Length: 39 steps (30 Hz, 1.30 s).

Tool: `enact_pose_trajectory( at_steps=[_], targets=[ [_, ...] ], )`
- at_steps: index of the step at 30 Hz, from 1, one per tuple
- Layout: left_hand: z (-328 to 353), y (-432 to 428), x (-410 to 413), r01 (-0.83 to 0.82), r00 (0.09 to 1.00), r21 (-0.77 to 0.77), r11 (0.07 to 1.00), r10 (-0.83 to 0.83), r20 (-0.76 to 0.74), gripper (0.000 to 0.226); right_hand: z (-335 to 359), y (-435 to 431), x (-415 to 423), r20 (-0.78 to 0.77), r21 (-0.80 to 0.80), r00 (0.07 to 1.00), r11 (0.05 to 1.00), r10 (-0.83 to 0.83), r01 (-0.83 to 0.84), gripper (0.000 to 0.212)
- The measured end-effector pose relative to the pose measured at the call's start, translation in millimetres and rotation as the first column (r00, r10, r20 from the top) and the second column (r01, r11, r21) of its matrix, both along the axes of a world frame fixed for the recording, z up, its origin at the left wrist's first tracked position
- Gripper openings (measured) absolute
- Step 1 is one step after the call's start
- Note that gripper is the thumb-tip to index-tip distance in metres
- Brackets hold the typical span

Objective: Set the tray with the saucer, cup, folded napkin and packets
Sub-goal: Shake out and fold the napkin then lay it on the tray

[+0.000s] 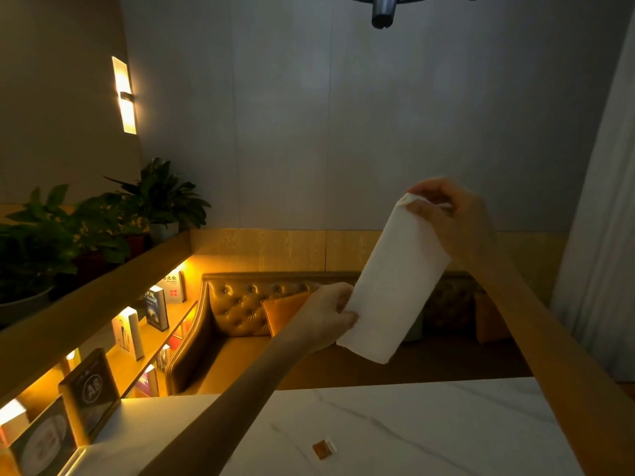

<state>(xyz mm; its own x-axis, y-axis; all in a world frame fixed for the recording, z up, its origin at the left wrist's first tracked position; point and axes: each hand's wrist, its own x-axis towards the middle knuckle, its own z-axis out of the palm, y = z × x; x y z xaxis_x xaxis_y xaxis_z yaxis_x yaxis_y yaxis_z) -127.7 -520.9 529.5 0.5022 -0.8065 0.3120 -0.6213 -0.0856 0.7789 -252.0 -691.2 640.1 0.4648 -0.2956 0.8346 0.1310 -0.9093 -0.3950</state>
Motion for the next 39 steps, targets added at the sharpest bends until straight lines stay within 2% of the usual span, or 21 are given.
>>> enact_pose_trajectory(
  at_steps=[3, 7, 10, 12, 14, 17, 19, 21, 23, 26, 29, 33, 36, 38, 39],
  targets=[
    [-1.4, 2.8, 4.3, -0.026, 0.999, 0.057, 0.998, 0.023, 0.038, 0.039, -5.3, -0.8, 0.2, -0.002, -0.020, 0.999, 0.999, -0.038, 0.038, 0.017],
    [-3.4, 9.2, 7.3, 0.014, 0.998, 0.029, 0.999, -0.012, -0.062, 0.035, -13.5, -2.5, 0.6, 0.019, 0.031, 0.998, 0.998, -0.054, 0.054, 0.016],
    [-8.8, 16.2, 6.5, 0.048, 0.999, 0.091, 0.995, -0.045, -0.029, 0.037, -13.4, -4.0, -0.4, 0.063, 0.081, 0.996, 0.995, -0.063, 0.058, 0.018],
    [-9.7, 24.1, 10.9, 0.044, 0.998, 0.079, 0.996, -0.040, -0.048, 0.032, -12.4, -6.1, -4.1, 0.088, 0.110, 0.994, 0.992, -0.070, 0.060, 0.021],
    [-6.4, 34.5, 20.1, 0.024, 0.972, -0.046, 0.999, -0.034, -0.233, 0.028, -14.3, -8.5, -8.6, 0.111, 0.147, 0.992, 0.988, -0.067, 0.051, 0.019],
    [-1.3, 45.7, 31.6, -0.032, 0.803, -0.340, 0.940, -0.178, -0.568, 0.038, -27.9, -5.4, -11.2, 0.200, 0.282, 0.979, 0.955, 0.039, -0.096, 0.015],
    [-3.8, 43.6, 30.7, -0.156, 0.757, -0.434, 0.887, -0.175, -0.630, 0.035, -41.0, 0.3, -9.2, 0.248, 0.364, 0.963, 0.910, 0.110, -0.198, 0.017],
    [-8.5, 36.0, 25.9, -0.332, 0.802, -0.426, 0.842, 0.013, -0.598, 0.023, -52.6, 5.9, -4.6, 0.251, 0.377, 0.962, 0.904, 0.108, -0.200, 0.017],
    [-12.2, 29.4, 23.0, -0.471, 0.838, -0.444, 0.762, 0.228, -0.497, 0.021, -63.0, 9.5, 1.4, 0.242, 0.330, 0.969, 0.935, 0.046, -0.127, 0.016],
    [-11.9, 28.1, 26.2, -0.511, 0.856, -0.575, 0.638, 0.441, -0.271, 0.017, -80.5, 8.5, 8.5, 0.226, 0.249, 0.970, 0.968, -0.093, 0.034, 0.020],
    [-10.0, 29.7, 34.4, -0.499, 0.825, -0.607, 0.619, 0.553, -0.114, 0.020, -98.4, 5.0, 11.1, 0.232, 0.229, 0.959, 0.968, -0.161, 0.107, 0.022],
    [-11.4, 28.1, 41.0, -0.484, 0.833, -0.561, 0.672, 0.550, -0.061, 0.017, -115.1, 4.8, 16.9, 0.238, 0.416, 0.952, 0.906, -0.195, 0.082, 0.022],
    [-21.9, 29.6, 47.1, -0.540, 0.841, -0.361, 0.761, 0.508, -0.186, 0.019, -139.4, 0.5, 23.2, 0.070, 0.613, 0.994, 0.790, -0.089, 0.028, 0.026],
    [-38.0, 31.9, 45.9, -0.548, 0.825, -0.199, 0.812, 0.486, -0.288, 0.026, -163.5, 4.9, 26.3, -0.061, 0.683, 0.998, 0.730, 0.001, 0.041, 0.023],
    [-48.4, 32.2, 41.9, -0.535, 0.823, -0.152, 0.831, 0.472, -0.315, 0.026, -175.5, 11.1, 27.7, -0.079, 0.706, 0.997, 0.707, 0.023, 0.040, 0.020]
  ],
)
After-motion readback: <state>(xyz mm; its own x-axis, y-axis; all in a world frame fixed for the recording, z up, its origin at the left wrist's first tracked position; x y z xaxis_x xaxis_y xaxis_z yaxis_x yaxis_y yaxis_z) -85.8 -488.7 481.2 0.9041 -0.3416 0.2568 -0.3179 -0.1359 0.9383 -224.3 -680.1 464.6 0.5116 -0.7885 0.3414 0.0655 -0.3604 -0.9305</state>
